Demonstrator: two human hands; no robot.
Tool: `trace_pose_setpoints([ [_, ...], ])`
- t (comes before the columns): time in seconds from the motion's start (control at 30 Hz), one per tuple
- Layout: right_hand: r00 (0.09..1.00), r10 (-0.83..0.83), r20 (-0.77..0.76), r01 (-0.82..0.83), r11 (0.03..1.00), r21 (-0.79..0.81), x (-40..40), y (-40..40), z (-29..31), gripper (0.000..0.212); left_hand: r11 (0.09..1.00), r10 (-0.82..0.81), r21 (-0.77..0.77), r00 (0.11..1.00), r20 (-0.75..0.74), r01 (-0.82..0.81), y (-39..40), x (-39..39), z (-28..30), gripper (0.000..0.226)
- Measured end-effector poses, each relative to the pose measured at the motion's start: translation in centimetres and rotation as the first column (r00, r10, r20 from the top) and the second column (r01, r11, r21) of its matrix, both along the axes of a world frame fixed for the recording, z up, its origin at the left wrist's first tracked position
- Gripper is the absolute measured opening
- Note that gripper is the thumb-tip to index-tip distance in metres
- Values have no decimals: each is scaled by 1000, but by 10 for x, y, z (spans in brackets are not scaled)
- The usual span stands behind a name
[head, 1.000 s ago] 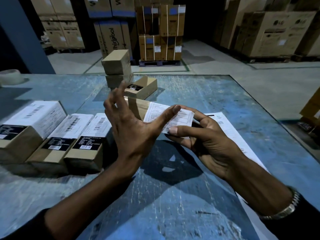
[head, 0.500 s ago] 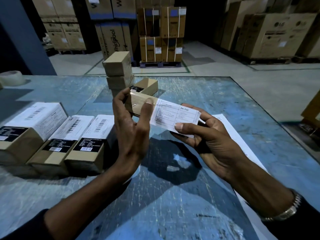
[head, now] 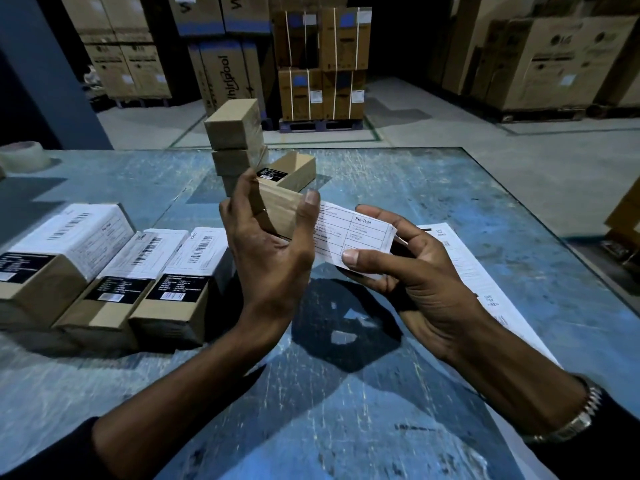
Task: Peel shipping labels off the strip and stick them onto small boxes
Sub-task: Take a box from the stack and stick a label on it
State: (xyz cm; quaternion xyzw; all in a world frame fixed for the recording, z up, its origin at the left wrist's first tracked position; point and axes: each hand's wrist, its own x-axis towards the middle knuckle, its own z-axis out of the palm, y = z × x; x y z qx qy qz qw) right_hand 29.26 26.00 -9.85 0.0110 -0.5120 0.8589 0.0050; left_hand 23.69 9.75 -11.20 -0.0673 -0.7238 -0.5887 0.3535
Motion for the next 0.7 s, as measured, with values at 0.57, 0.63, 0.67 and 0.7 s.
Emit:
trace_pose_setpoints([
  [0.57,999,-32,-36,34,997,75,-4,8,0,76,993,-119,-12,991,59,120,-3,2,1,90],
  [0.63,999,-33,-38,36,995,88,-5,8,-1,76,994,-112,-3,992,65,113,-4,1,1,88],
  [0.67,999,-31,-40,34,995,92,-5,8,-1,76,994,-108,-2,992,70,109,-5,0,1,86],
  [0.7,999,-29,-42,32,995,94,-5,8,-1,76,995,-102,-5,992,75,102,-6,-1,0,83],
])
